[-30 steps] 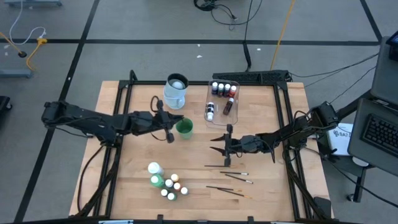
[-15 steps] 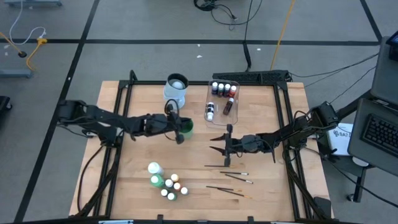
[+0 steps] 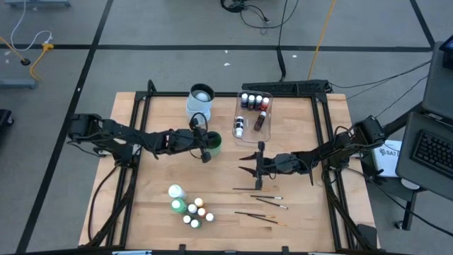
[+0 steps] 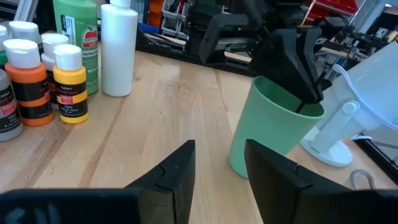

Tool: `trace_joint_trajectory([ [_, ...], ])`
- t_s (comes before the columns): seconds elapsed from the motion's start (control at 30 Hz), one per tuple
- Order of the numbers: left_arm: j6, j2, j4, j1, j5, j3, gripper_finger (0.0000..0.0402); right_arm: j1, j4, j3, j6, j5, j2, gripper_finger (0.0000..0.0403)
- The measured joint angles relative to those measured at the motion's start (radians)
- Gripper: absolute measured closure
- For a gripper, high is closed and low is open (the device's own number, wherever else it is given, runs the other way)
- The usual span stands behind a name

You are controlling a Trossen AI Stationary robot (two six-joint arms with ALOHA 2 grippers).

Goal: Pick & Place Paint Supplies
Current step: Put the gold paintbrush into the green cup

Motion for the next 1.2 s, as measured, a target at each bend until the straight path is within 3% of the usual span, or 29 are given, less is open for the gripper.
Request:
trace_joint_trajectory([
  [0.27, 0.031, 0.000, 0.000, -0.001, 0.050, 0.000, 0.0328, 0.015, -0.014, 0.000, 0.048, -0.001, 0.000, 0.0271],
  [0.43, 0.023, 0.000, -0.013, -0.001, 0.135, 0.000, 0.0271, 0.014, -0.015, 0.000, 0.041, 0.001, 0.000, 0.0271],
  [0.6, 0.080, -0.004, -0.014, -0.001, 0.134, 0.000, 0.0215, 0.000, -0.033, 0.000, -0.014, 0.001, 0.000, 0.0271],
  [0.73, 0.114, -0.041, 0.009, -0.013, 0.134, 0.021, 0.0189, -0.007, -0.052, 0.000, 0.048, 0.001, 0.000, 0.0271],
  [0.87, 0.104, -0.136, -0.041, -0.055, 0.136, 0.045, 0.0184, 0.008, -0.061, 0.000, 0.102, 0.001, 0.000, 0.0271],
  [1.07, 0.105, -0.378, -0.295, -0.137, 0.125, 0.044, 0.0189, 0.023, -0.069, 0.000, 0.079, 0.001, 0.000, 0.0271],
  [1.2, 0.135, -0.574, -0.413, -0.240, -0.031, -0.014, 0.0261, 0.021, -0.085, 0.000, 0.080, 0.003, 0.000, 0.0271],
])
